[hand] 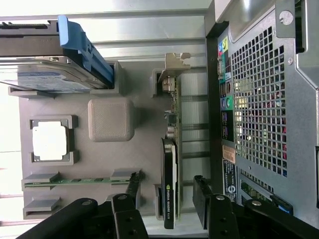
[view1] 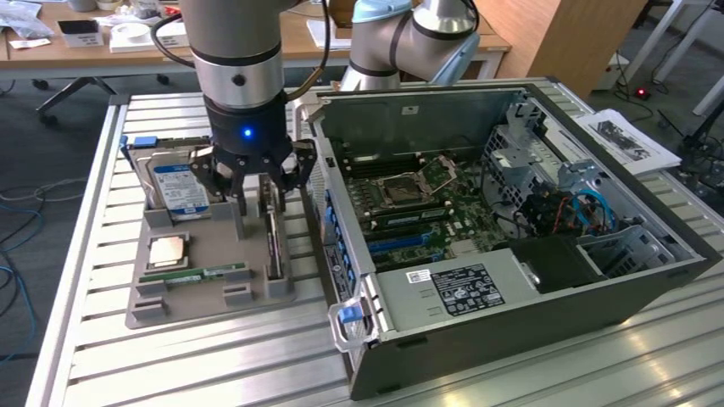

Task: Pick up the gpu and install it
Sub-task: 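Pick up the gpu and move the gpu toward the slot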

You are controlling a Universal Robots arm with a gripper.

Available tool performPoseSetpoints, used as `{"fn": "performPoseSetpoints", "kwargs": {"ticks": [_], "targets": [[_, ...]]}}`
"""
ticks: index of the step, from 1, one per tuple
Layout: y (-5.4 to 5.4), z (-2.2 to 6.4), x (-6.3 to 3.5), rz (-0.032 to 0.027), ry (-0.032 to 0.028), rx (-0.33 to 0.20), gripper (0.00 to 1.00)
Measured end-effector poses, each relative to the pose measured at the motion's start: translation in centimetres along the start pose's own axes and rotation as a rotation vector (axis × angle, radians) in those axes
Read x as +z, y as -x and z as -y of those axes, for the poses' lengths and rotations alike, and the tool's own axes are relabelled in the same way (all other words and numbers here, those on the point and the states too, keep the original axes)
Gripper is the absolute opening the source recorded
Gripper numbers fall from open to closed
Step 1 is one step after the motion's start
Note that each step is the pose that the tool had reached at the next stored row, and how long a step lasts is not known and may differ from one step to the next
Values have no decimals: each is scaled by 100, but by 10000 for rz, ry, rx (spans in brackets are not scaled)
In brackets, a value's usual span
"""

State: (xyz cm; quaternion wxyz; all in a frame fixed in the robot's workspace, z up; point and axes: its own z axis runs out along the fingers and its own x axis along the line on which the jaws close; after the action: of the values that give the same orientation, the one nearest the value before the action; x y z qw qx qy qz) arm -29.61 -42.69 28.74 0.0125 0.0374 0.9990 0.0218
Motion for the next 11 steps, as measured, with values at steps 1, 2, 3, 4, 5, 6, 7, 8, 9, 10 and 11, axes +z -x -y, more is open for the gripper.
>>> {"fn": "performPoseSetpoints", "kwargs": {"ticks": [1,2,3,4,5,6,7,8,9,10,11], "targets": [[0,0,1,-1,-1,0,55],[1,0,9,2,2,0,55],[0,0,19,0,2,0,55],[0,1,31,1,1,0,55],[-1,2,45,0,0,-1,55],[-1,3,61,1,1,0,55],[-2,3,76,0,1,-1,55],[-2,4,93,0,1,-1,55],[-2,5,111,1,1,-1,55],[-3,6,128,0,1,-1,55],[-3,7,145,0,0,0,55]]}}
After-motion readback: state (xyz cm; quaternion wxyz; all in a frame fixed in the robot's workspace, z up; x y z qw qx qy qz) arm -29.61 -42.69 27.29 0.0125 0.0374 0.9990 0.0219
